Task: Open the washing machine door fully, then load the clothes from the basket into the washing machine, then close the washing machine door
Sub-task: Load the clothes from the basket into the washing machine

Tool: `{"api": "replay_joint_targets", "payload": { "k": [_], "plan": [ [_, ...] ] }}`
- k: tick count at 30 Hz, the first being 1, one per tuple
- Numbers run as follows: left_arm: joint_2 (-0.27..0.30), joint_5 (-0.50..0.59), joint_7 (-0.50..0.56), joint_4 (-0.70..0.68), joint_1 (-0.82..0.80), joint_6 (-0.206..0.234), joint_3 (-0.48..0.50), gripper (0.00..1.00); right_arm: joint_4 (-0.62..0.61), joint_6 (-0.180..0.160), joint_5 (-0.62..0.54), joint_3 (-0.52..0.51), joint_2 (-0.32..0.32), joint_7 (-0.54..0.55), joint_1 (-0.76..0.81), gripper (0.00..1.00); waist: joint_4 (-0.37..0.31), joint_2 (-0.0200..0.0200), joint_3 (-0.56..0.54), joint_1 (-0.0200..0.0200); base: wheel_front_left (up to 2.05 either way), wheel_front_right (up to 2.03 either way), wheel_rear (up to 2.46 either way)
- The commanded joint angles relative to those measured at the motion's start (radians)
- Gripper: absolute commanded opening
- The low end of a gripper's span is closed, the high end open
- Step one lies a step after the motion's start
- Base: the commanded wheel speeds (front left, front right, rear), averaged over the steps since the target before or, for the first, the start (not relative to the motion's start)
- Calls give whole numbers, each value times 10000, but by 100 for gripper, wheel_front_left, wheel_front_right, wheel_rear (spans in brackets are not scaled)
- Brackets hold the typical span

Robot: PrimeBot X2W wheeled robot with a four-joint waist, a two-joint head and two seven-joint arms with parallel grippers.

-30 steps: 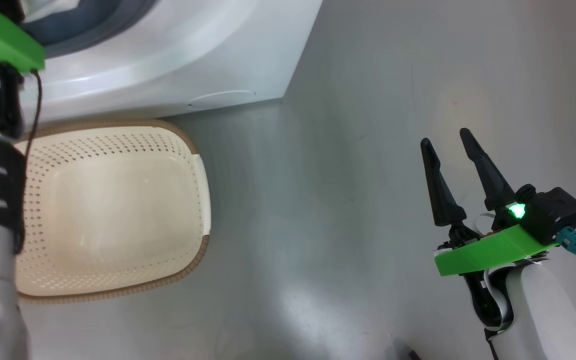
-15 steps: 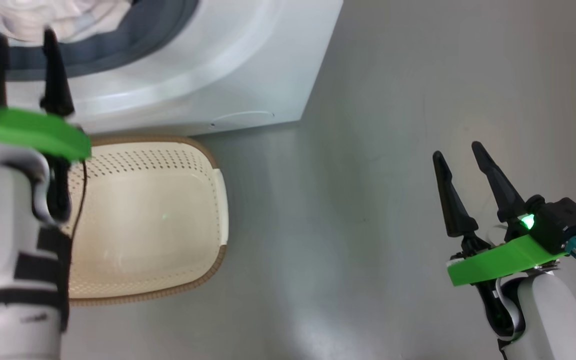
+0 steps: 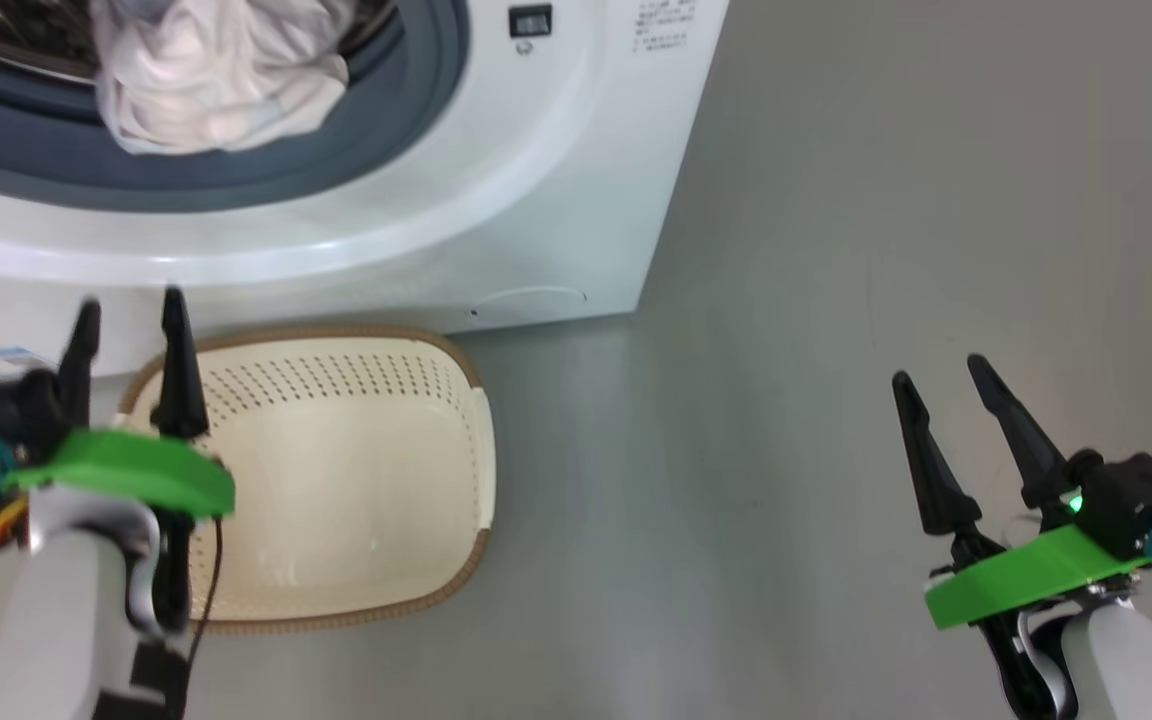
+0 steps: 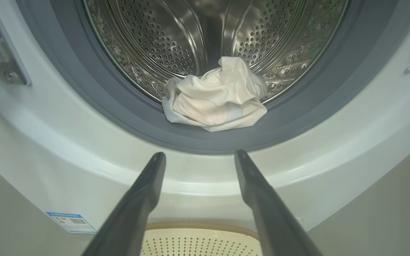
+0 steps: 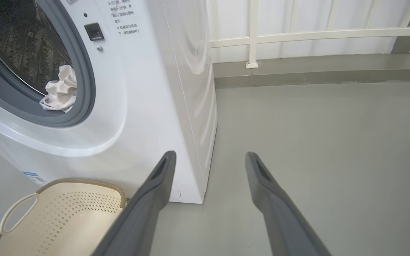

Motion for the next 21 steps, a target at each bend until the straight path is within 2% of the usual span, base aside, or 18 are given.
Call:
{"api": "replay_joint_targets", "payload": {
  "k": [1, 21],
  "plan": [
    [301, 37, -53, -353, 338, -14, 336, 100, -177, 16, 54, 162, -141, -48, 272, 100, 177, 0, -376, 0, 0, 0, 0],
    [257, 146, -53, -1646, 3335, -15, 377, 100, -44, 16, 221, -9, -431, -48, 1553, 100, 353, 0, -1998, 0, 0, 0, 0]
  ]
}}
